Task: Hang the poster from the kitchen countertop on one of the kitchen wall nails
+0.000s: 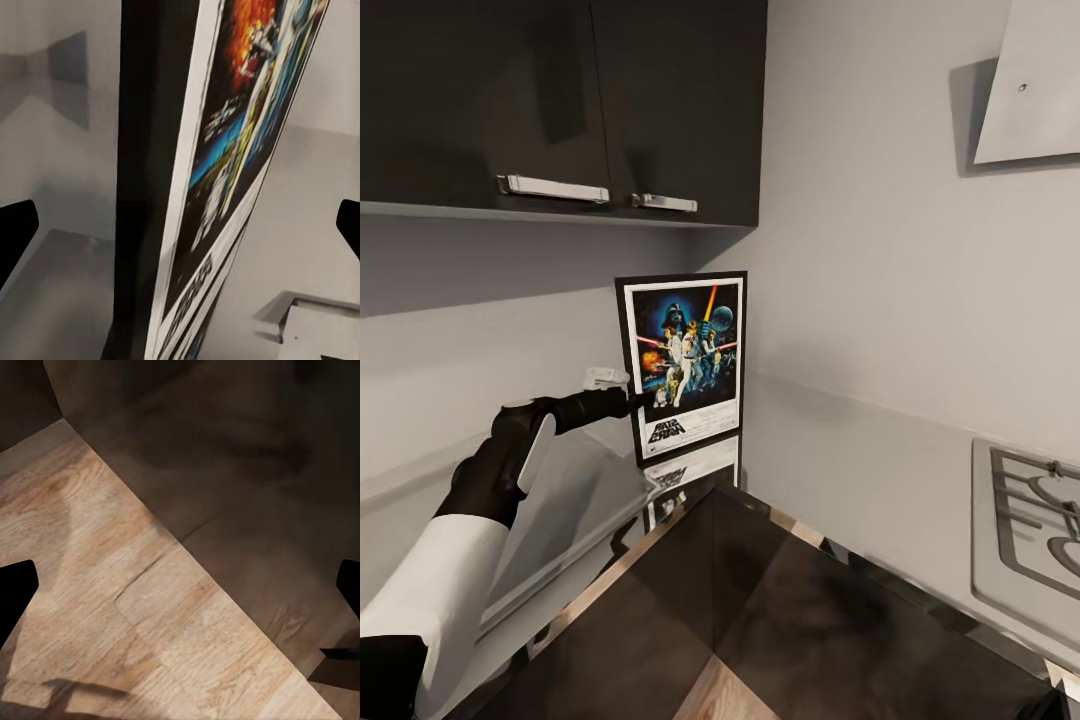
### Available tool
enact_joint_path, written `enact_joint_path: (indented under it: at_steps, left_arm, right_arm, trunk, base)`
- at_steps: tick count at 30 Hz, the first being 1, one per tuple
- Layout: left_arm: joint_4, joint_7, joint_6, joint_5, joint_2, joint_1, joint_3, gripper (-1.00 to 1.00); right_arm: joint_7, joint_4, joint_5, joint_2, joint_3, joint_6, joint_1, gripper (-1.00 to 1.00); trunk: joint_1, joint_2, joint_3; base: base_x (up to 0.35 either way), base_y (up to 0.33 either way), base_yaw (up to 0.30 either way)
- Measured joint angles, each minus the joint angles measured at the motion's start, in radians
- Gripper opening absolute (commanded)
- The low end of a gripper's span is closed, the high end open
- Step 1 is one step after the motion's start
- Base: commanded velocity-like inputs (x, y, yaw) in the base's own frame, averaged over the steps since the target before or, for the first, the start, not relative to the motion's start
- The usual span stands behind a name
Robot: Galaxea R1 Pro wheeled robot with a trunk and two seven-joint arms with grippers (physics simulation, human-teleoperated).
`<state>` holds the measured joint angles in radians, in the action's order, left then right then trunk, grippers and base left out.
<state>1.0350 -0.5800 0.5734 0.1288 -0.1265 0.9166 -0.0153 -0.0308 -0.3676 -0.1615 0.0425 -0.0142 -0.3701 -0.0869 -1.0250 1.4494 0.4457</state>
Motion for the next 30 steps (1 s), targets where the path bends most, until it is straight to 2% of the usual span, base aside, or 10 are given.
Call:
enact_joint_path:
  at_steps: [30]
  left_arm:
    - [-0.008, -0.017, 0.002, -0.001, 0.001, 0.001, -0.004, 1.0]
  right_arm:
    - [0.0, 0.001, 0.0, 0.0, 0.0, 0.0, 0.0, 1.0]
  trunk:
    - [0.0, 0.0, 0.0]
  base:
    - [0.0, 0.0, 0.0]
